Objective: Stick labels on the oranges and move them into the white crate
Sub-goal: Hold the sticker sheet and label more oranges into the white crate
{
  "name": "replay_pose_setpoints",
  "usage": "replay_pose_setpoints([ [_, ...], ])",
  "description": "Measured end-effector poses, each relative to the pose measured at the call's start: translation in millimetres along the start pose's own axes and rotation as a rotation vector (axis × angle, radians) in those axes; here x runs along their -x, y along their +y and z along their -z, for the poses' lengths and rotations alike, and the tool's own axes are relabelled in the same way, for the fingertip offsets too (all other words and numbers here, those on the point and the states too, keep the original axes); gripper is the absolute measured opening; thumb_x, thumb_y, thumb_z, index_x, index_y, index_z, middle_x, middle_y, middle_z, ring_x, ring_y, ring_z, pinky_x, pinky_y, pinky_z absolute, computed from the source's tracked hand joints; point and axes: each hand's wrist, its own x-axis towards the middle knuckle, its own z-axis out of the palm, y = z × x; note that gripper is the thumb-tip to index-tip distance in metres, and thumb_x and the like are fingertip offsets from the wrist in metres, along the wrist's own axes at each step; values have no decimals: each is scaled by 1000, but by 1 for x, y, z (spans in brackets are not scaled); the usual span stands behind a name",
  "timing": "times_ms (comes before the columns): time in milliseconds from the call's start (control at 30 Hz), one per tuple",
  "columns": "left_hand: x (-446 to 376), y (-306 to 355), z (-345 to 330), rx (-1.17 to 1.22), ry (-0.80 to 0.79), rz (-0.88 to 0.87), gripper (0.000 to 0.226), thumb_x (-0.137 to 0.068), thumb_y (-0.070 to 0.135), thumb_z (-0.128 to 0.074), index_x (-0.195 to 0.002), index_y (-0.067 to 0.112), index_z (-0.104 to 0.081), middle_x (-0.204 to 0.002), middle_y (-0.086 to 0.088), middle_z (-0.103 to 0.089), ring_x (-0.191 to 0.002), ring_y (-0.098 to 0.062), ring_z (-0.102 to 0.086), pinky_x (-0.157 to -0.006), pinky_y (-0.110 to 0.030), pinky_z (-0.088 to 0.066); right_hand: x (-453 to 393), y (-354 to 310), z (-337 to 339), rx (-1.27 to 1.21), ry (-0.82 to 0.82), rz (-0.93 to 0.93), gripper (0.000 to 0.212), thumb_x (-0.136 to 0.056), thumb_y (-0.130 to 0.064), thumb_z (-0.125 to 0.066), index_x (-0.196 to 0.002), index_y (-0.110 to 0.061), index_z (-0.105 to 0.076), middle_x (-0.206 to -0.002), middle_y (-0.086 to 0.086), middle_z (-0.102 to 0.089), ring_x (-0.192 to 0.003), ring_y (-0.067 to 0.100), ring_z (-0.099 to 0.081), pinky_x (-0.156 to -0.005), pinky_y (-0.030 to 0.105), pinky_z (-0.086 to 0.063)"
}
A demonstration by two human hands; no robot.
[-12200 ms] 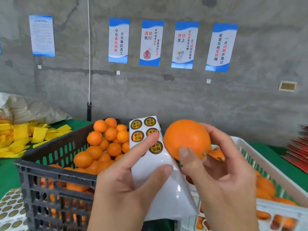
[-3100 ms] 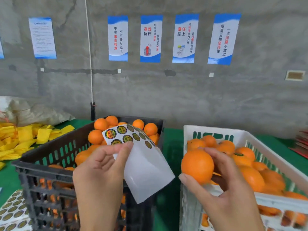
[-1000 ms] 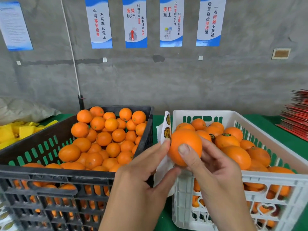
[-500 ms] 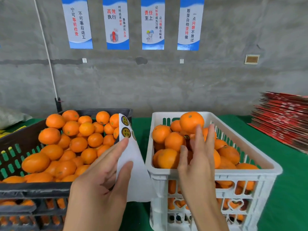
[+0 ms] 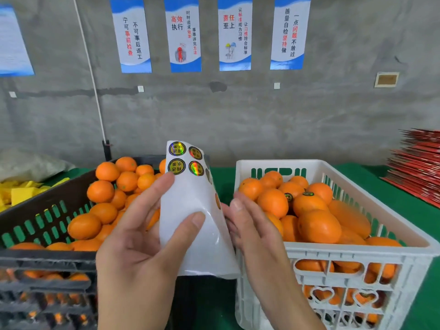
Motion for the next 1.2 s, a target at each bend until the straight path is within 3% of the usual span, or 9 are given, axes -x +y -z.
replay_pose_setpoints([
  [100, -8, 1, 13, 91, -66, 34, 60, -65, 9, -81, -123, 24, -76, -126, 1, -75, -114, -18, -73, -83, -27, -60, -1, -8, -5, -136, -89, -169, 60, -73, -76, -72, -122, -41, -68, -116, -11, -76, -110, 13, -72, -92, 33, -57],
  [233, -15, 3, 26, 7, -157, -46, 58, -76, -3, -75, -127, 23, -72, -130, 4, -72, -118, -13, -70, -87, -22, -58, 4, -12, 0, -423, -109, -73, 37, -87, -24, -81, -123, -25, -73, -126, 6, -73, -115, 25, -70, -87, 33, -60],
  [333, -17, 7, 31, -464, -100, -311, 57, -87, 10, -79, -136, 37, -67, -155, 1, -50, -139, -11, -52, -107, -22, -48, 8, -19, 5, -367, -22, 7, 40, -76, -15, -83, -115, -23, -78, -118, 7, -76, -108, 26, -74, -78, 32, -61],
  [433, -10, 10, 20, -737, -266, -557, 42, -93, 35, -67, -135, 30, -65, -160, 3, -43, -149, -17, -40, -121, -27, -32, 13, -25, 3, -314, -35, 41, 40, -68, -17, -93, -106, -19, -81, -110, 11, -78, -99, 27, -76, -72, 28, -61],
  [567, 2, 15, 2, -613, -326, -411, 41, -90, 40, -68, -128, 26, -71, -140, 18, -64, -133, -5, -58, -109, -47, -50, 19, -30, -1, -355, -110, 57, 60, -51, -40, -98, -101, -12, -82, -102, 15, -78, -89, 23, -78, -68, 24, -59],
  [767, 7, 22, -4, -530, -146, -306, 27, -80, 38, -83, -105, 30, -81, -107, 27, -76, -99, 10, -70, -85, -6, -50, 27, -35, -4, -270, -95, 90, 61, -47, -55, -96, -93, -17, -84, -93, 12, -80, -81, 20, -78, -64, 21, -58],
  [867, 10, 24, -4, -391, -113, -141, 23, -72, 43, -89, -94, 38, -85, -92, 23, -78, -87, 2, -76, -75, -10, -56, 28, -35, -7, -252, -54, 155, 55, -54, -54, -93, -92, -16, -83, -93, 11, -80, -83, 19, -78, -66, 21, -58],
  [1033, 10, 30, -6, -29, -126, 162, 18, -69, 22, -83, -87, 24, -86, -85, -4, -81, -81, -17, -80, -67, -18, -60, 32, -38, -9, -201, -44, 205, 19, -71, -31, -75, -85, -24, -85, -92, 4, -80, -83, 16, -78, -65, 19, -58],
  [1200, 6, 27, 2, 33, -157, 282, 23, -64, 22, -91, -86, 17, -86, -88, -11, -81, -82, -26, -80, -64, -25, -61, 34, -41, -9, -194, -90, 185, 22, -73, -31, -78, -91, -22, -84, -95, 8, -80, -84, 22, -78, -66, 22, -60],
])
